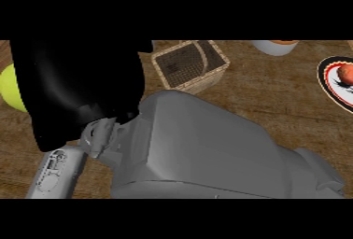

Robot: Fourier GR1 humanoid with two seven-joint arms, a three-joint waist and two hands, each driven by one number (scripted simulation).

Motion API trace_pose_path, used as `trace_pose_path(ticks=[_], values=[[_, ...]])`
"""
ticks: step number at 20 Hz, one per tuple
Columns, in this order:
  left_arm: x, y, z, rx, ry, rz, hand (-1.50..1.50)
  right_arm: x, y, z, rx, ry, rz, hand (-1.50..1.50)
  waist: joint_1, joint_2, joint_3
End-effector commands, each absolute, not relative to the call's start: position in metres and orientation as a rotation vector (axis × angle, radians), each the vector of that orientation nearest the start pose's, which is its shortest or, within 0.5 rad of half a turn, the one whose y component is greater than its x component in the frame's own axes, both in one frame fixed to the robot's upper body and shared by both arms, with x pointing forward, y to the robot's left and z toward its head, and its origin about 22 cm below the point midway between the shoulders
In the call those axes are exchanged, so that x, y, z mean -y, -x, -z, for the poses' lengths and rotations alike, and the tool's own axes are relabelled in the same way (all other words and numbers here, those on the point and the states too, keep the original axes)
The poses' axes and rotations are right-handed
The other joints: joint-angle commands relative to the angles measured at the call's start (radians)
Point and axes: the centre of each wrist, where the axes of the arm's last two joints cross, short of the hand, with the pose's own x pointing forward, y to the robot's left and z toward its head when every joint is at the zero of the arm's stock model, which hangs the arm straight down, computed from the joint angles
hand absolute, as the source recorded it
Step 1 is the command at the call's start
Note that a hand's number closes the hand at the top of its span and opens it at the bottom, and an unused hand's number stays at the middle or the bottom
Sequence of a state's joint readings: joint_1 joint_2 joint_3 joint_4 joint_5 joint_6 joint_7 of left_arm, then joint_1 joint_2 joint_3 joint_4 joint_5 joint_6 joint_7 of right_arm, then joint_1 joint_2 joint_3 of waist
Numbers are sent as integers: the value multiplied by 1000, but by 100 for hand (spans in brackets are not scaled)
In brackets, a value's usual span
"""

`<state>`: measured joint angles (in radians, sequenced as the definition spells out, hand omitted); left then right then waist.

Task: Pick the pear from the placemat and place it in the basket

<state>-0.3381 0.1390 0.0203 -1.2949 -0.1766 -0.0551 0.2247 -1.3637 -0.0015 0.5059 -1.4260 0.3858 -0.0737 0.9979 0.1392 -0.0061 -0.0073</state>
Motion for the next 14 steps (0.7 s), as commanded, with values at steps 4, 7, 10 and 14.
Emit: trace_pose_path(ticks=[4, 7, 10, 14], values=[[-248, -323, -30, 1370, -213, 300, 0, -89, -242, -397, 1841, 442, -770, 150, -30, 6, 0], [-242, -319, -24, 1362, -210, 288, 0, -99, -245, -426, 1832, 475, -725, 150, -49, 6, 0], [-251, -323, -29, 1383, -218, 262, 0, -107, -250, -449, 1812, 562, -762, 150, -74, 10, 0], [-269, -316, -29, 1358, -231, 260, 0, -114, -268, -451, 1704, 867, -847, 150, -75, 9, -1]])
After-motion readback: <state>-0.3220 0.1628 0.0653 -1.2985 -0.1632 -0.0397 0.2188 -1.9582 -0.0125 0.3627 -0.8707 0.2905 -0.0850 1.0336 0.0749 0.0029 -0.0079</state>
